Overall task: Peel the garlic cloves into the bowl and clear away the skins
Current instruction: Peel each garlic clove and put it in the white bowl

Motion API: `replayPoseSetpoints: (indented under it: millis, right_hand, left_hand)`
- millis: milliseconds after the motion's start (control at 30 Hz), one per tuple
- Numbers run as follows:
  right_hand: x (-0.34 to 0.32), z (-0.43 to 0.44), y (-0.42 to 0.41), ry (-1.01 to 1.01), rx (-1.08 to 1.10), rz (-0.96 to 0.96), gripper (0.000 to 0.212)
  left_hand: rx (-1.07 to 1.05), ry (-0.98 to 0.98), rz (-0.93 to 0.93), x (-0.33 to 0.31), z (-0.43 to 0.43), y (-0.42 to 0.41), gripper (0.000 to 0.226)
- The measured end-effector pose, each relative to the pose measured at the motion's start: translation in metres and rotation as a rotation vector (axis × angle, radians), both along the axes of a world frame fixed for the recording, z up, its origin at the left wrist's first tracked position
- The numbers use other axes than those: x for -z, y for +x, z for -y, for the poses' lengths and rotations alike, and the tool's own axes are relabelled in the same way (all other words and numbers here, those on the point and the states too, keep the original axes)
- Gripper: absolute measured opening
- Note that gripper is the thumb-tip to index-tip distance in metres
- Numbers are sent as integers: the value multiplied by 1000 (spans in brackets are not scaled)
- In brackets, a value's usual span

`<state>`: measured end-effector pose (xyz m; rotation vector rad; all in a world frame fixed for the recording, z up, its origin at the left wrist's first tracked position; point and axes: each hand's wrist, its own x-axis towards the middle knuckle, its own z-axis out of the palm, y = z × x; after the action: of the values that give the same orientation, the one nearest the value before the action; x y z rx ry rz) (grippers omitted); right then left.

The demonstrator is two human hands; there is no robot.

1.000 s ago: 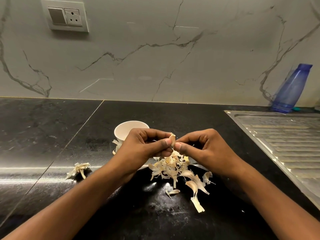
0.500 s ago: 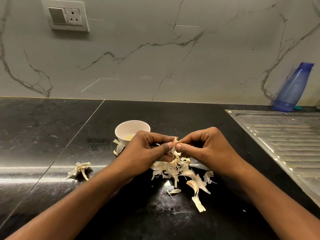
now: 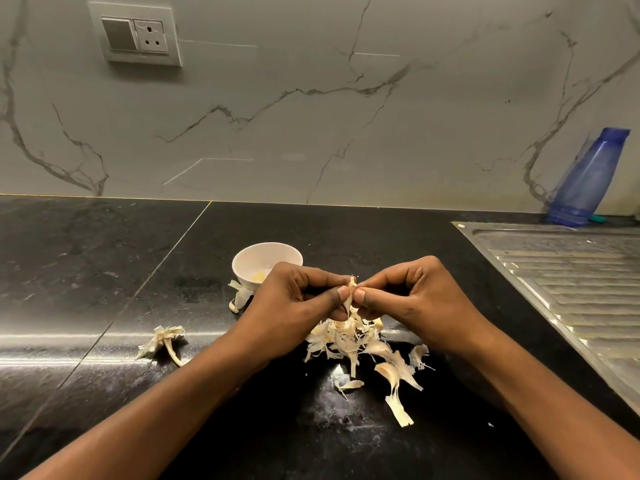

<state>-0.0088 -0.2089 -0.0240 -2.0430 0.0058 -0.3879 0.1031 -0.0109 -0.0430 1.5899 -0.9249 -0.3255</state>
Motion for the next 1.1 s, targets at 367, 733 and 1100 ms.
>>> replayPoseSetpoints:
  millis: [367,733,1100]
  right_hand:
    - [3,-4,-1,-58,43,72,5]
    - [-4,0,-3,21,-26,-8,11]
    - [-3,0,-3,68,-17,-14,11]
  left_hand:
    - [7,-4,107,2,2,-4,20]
    - [19,-22,84,2,2,-1,21]
    - [12,-16,126,3,1,-3,20]
